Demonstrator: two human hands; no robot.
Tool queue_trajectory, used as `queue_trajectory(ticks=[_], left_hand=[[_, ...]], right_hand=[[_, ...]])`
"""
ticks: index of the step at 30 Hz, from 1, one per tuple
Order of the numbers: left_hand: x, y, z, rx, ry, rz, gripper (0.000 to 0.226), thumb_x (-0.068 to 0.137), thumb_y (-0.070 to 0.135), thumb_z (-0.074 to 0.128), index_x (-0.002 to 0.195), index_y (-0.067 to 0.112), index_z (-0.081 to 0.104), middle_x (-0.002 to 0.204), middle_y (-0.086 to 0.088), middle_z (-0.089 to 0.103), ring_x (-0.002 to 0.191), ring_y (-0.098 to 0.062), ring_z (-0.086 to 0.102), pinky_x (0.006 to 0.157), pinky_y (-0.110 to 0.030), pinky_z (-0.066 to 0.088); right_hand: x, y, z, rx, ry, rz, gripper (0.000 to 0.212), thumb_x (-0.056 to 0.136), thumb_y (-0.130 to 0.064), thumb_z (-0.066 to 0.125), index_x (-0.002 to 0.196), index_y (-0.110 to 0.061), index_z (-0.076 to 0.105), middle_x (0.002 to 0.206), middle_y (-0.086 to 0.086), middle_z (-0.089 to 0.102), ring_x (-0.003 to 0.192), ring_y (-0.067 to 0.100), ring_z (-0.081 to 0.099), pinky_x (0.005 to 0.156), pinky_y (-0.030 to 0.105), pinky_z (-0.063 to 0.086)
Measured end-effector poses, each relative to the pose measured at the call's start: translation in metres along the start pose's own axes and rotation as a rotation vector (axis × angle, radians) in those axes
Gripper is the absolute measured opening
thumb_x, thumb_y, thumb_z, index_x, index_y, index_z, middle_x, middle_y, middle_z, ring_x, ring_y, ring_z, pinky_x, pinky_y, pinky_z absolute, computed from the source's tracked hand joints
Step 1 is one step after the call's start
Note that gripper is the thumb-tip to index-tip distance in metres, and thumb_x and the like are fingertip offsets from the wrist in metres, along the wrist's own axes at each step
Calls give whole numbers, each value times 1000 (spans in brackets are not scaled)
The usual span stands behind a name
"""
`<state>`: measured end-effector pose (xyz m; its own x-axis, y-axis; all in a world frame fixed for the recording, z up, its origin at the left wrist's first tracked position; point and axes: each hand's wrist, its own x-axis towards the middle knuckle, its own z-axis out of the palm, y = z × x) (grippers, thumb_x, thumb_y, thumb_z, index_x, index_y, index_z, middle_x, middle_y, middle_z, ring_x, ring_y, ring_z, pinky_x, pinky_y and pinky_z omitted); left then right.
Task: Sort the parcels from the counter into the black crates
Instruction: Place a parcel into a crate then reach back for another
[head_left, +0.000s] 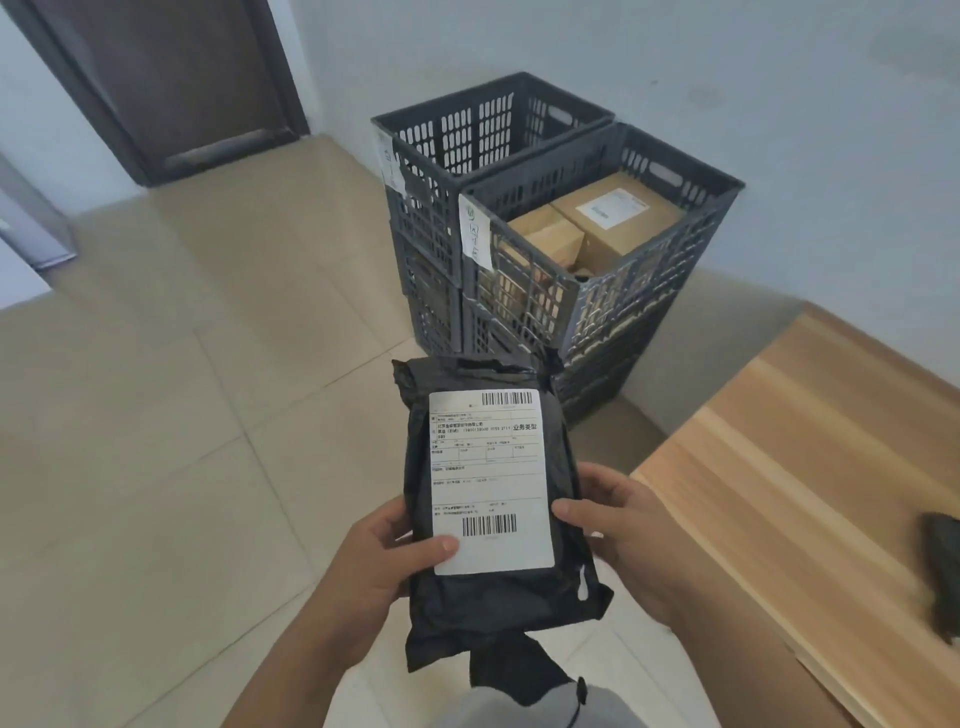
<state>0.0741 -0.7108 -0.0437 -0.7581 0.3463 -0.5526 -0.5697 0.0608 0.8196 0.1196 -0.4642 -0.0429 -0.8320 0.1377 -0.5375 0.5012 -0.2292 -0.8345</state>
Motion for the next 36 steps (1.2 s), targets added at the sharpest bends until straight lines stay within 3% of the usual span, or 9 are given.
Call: queue_trajectory(ticks=[2, 8, 15, 23, 26, 28, 31, 34, 36], left_hand=[[25, 29, -8, 30, 22, 4, 40, 91, -6, 65, 124, 16, 69, 120, -1, 77, 106, -24, 75, 78, -36, 61], [106, 111, -21, 137, 43, 31, 39, 92, -6, 64, 124, 16, 69, 120, 0, 77, 106, -23, 75, 81, -42, 59], [181, 154, -28, 121, 51, 3, 35, 93, -3, 64, 122, 17, 70, 117, 1, 78, 103, -23, 76, 83, -42, 60], [299, 219, -44, 199, -173, -86, 35, 95, 1, 64, 126, 16, 68, 118, -1, 77, 107, -23, 75, 89, -40, 60], [351, 252, -46, 261, -272, -90, 31, 97, 9, 65, 125, 22, 69, 118, 3, 77, 110, -21, 73, 92, -43, 59], [385, 276, -49, 292, -301, -54, 30, 98, 13, 65, 125, 26, 69, 116, 6, 77, 107, -17, 73, 86, -39, 61], [436, 310, -57, 282, -267, -25, 24, 99, 14, 65, 121, 23, 71, 114, -5, 76, 104, -22, 74, 80, -34, 60], [476, 334, -63, 269, -261, -57, 18, 98, 13, 66, 113, 19, 74, 111, -13, 76, 103, -25, 73, 84, -36, 59], [495, 342, -63, 293, -301, -75, 16, 97, 13, 67, 110, 19, 75, 109, -12, 77, 103, -25, 73, 89, -38, 59]], right_hand=[[35, -19, 6, 20, -7, -20, 30, 92, 4, 67, 118, -12, 71, 113, 6, 78, 103, 28, 75, 87, 43, 57], [121, -75, 13, 66, -18, -48, 31, 92, 4, 69, 116, -14, 73, 111, 5, 78, 102, 28, 76, 91, 48, 58], [186, -121, 19, 90, 15, -22, 28, 93, -2, 70, 119, -13, 70, 110, 4, 79, 103, 26, 76, 97, 50, 57], [255, -171, 20, 172, 100, 24, 28, 99, -3, 62, 124, -12, 69, 114, 5, 79, 104, 25, 76, 89, 40, 55], [283, -191, 30, 236, 237, 2, 27, 98, -4, 62, 122, -11, 72, 113, 8, 79, 100, 26, 77, 81, 35, 56], [300, -212, 35, 292, 381, -30, 25, 96, -3, 64, 118, -10, 74, 108, 10, 80, 93, 27, 78, 71, 31, 58], [320, -242, 32, 331, 709, -92, 19, 93, -4, 69, 111, -8, 74, 96, 9, 81, 82, 25, 79, 59, 29, 60], [328, -255, 26, 206, 1065, -140, 17, 90, -8, 75, 106, -13, 73, 87, 0, 81, 69, 13, 77, 52, 23, 58], [327, -252, 25, 176, 1218, -156, 17, 88, -9, 77, 102, -17, 72, 89, -1, 79, 73, 14, 77, 54, 23, 56]])
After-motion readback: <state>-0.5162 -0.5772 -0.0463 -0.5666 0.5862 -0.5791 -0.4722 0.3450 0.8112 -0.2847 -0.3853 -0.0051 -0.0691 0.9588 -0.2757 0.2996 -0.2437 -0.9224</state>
